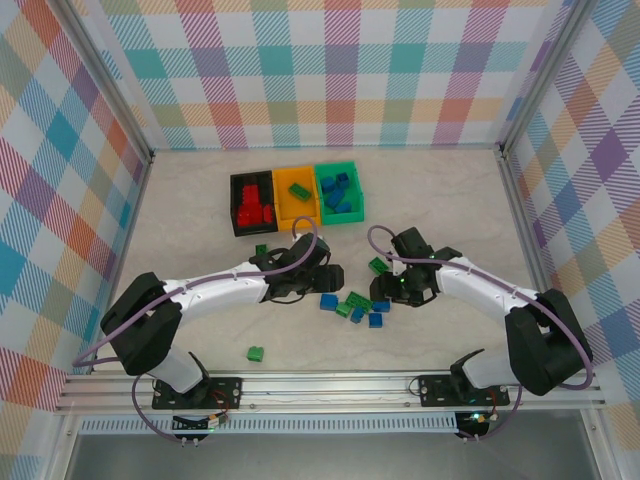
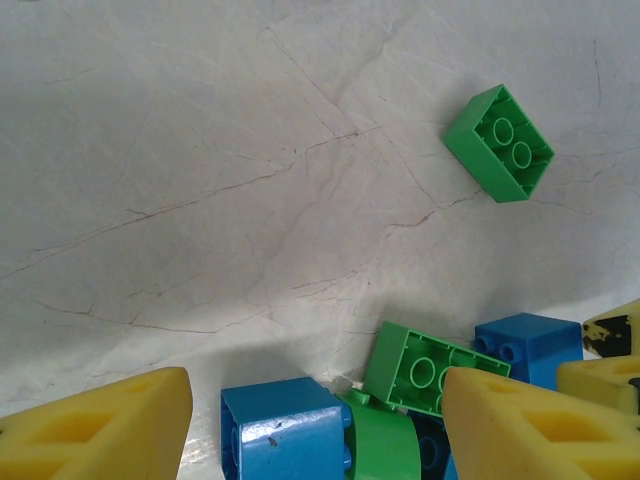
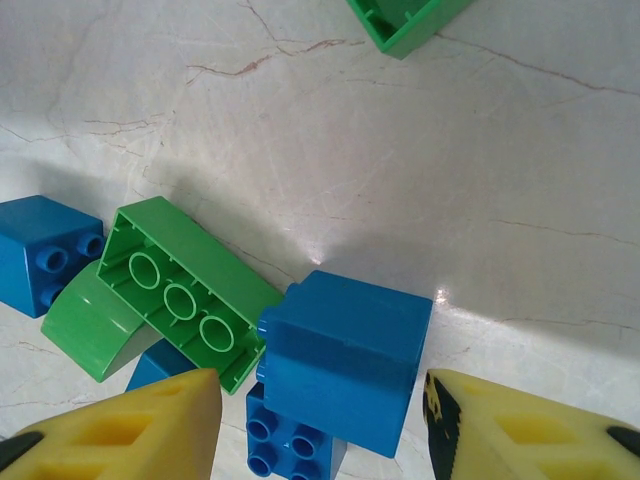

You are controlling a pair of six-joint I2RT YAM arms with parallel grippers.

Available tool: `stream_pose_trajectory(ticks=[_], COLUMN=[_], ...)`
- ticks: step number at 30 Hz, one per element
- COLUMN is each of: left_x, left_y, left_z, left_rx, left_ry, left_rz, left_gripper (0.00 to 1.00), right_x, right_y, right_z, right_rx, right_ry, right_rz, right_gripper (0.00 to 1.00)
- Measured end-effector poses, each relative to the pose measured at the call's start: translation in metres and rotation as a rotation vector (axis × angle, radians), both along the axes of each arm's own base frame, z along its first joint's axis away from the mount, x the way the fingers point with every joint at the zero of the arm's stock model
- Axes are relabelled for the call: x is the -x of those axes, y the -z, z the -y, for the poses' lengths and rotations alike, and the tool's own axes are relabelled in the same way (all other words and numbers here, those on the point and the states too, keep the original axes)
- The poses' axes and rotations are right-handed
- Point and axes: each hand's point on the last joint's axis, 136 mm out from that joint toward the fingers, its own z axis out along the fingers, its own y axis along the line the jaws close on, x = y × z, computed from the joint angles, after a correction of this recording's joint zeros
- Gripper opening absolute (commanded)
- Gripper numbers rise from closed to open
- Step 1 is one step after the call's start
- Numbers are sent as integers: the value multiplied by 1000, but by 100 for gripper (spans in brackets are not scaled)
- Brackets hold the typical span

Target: Sort the legos into containers by color

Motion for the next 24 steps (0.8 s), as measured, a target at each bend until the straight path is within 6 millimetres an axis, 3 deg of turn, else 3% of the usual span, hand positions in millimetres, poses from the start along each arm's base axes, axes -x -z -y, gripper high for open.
stream_pose_trajectory(ticks=[24], left_x=[-1], left_y=[0], left_z=[-2], left_rx=[-10], left_ry=[-8], left_rz=[8], left_gripper=[67], right_x=[6], right_y=[24], right_z=[-4], right_rx=[58], right_ry=[-25], right_rz=[-55], right_gripper=[57])
